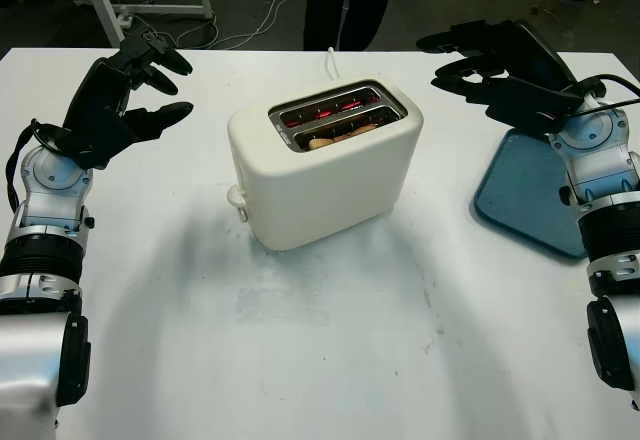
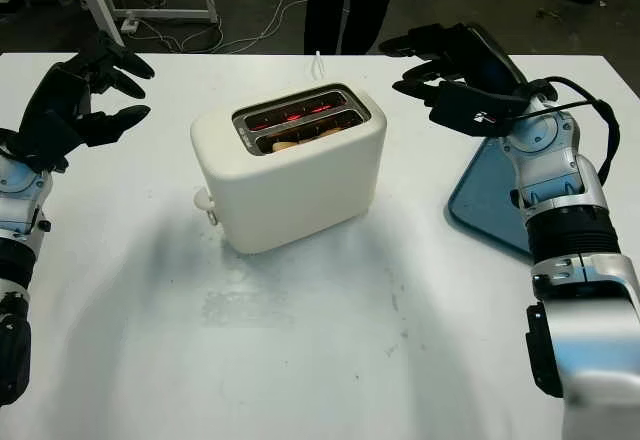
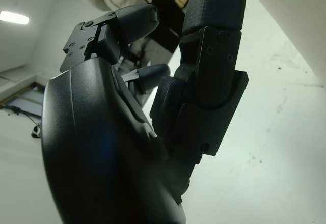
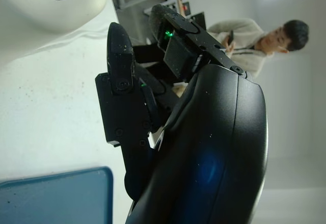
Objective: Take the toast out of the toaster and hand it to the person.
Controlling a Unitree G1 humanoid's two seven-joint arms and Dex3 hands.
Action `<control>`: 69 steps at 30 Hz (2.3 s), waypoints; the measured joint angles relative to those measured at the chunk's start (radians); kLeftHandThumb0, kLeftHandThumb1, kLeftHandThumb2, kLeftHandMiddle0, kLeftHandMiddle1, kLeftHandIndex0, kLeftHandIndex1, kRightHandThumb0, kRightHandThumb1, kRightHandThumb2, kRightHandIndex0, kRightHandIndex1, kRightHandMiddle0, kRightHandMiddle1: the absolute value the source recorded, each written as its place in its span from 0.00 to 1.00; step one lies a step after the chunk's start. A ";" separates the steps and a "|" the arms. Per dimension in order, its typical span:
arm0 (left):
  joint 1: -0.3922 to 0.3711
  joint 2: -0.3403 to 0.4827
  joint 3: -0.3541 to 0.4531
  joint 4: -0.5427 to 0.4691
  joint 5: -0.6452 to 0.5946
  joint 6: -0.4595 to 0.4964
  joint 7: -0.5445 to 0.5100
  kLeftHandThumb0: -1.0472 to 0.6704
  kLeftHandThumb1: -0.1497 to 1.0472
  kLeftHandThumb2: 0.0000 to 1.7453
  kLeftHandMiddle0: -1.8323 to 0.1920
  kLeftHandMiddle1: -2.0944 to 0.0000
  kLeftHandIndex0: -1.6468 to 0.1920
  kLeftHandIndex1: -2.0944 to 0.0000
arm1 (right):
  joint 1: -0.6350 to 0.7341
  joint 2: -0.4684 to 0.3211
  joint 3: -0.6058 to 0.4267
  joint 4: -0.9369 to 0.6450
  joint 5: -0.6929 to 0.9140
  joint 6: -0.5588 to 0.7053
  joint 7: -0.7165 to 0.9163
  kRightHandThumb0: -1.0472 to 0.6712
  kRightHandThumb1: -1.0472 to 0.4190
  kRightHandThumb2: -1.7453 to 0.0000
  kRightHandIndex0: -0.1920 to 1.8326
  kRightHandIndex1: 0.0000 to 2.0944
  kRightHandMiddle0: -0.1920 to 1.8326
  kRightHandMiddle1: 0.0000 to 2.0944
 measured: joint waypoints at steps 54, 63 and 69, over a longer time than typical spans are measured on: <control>0.000 0.000 0.000 0.000 0.001 -0.004 0.000 0.00 0.89 0.15 0.88 0.22 0.84 0.29 | -0.001 0.000 0.000 0.006 0.000 -0.003 0.000 0.36 0.09 0.86 0.56 0.00 0.48 0.00; 0.000 0.000 0.000 0.000 0.001 -0.004 0.000 0.00 0.89 0.15 0.88 0.22 0.84 0.29 | -0.001 0.000 0.000 0.006 0.000 -0.003 0.000 0.37 0.09 0.86 0.55 0.00 0.47 0.00; 0.000 0.000 0.000 0.000 0.001 -0.003 0.001 0.00 0.89 0.15 0.88 0.21 0.84 0.29 | -0.001 0.000 0.000 0.006 0.000 -0.003 0.000 0.37 0.09 0.86 0.56 0.00 0.48 0.00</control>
